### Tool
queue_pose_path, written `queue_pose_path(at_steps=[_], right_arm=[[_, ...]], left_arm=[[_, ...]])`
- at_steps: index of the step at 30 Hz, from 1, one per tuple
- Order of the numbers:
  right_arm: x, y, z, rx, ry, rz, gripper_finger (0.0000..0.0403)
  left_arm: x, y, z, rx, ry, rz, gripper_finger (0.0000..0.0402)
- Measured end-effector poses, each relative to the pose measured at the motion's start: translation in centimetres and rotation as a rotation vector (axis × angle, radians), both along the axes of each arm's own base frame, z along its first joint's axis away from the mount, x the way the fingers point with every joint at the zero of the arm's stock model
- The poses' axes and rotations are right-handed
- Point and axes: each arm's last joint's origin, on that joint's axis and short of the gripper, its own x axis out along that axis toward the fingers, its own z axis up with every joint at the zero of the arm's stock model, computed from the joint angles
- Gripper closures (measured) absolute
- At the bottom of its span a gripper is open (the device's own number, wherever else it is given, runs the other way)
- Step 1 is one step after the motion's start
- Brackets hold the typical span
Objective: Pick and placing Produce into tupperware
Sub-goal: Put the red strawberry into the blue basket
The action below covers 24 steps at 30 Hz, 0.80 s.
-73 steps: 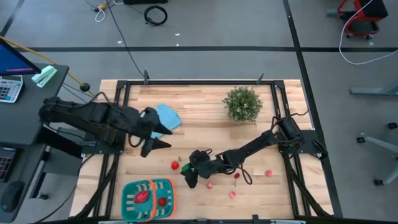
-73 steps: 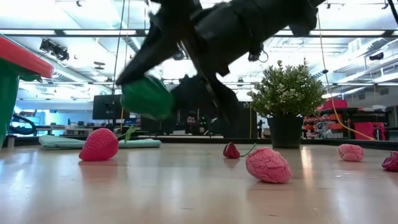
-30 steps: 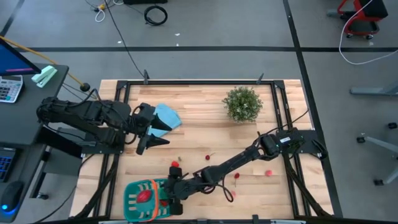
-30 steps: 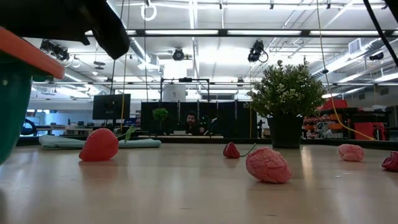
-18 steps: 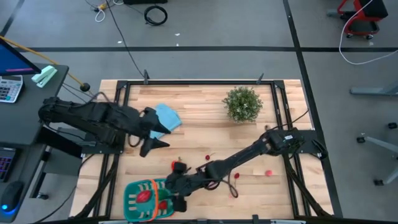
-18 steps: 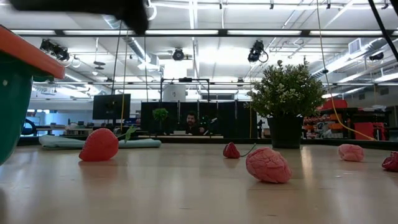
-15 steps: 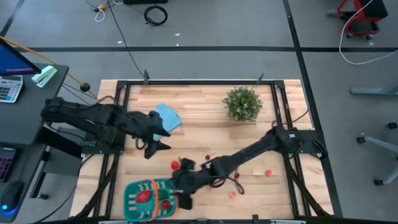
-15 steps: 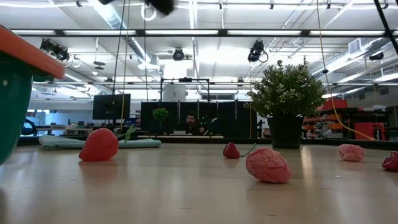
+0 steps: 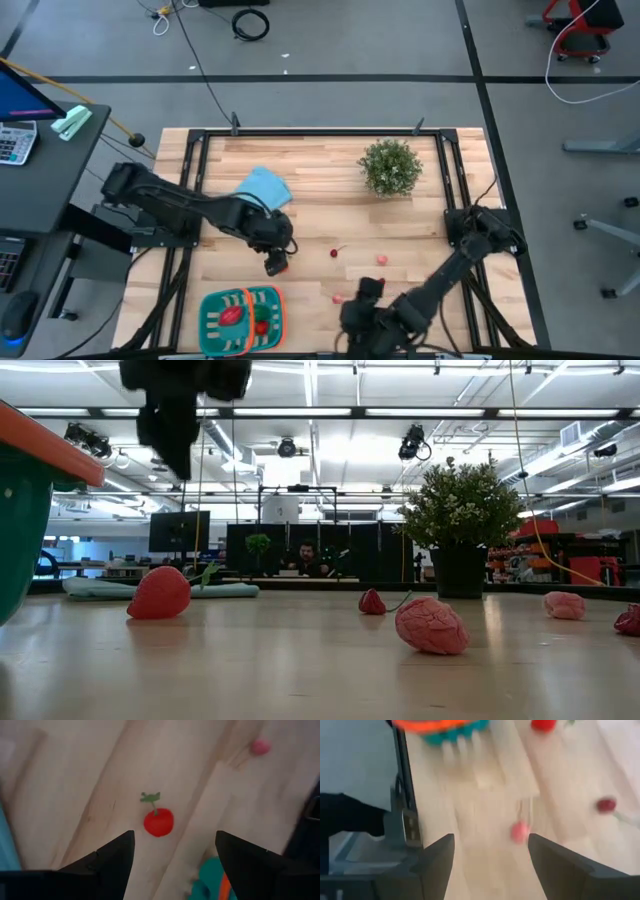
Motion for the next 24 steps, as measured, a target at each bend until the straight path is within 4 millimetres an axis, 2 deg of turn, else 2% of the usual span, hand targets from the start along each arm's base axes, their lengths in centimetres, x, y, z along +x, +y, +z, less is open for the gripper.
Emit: queue_pose_path(at_steps=[6, 10, 15, 24], right_arm=[[-2.4, -0.1, -1.8, -0.044, 0.042, -0.008, 0.0145], [-2.9, -0.8, -1.4, -0.040, 0.038, -0.018, 0.0144], [-2.9, -1.4, -0.6, -0.044, -0.004, -0.040, 0.0145], [-2.9, -1.2, -0.2, -0.037, -0.037, -0.042, 0.0145]], left_arm=[[1.7, -0.7, -3.2, 0.013, 0.081, 0.011, 0.0116], [3.0, -0.9, -4.8, 0.014, 0.070, 0.013, 0.0116], [3.8, -0.5, -6.5, 0.026, 0.108, 0.026, 0.0116], [4.0, -0.7, -7.4, 0.052, 0.127, 0.037, 0.0116]])
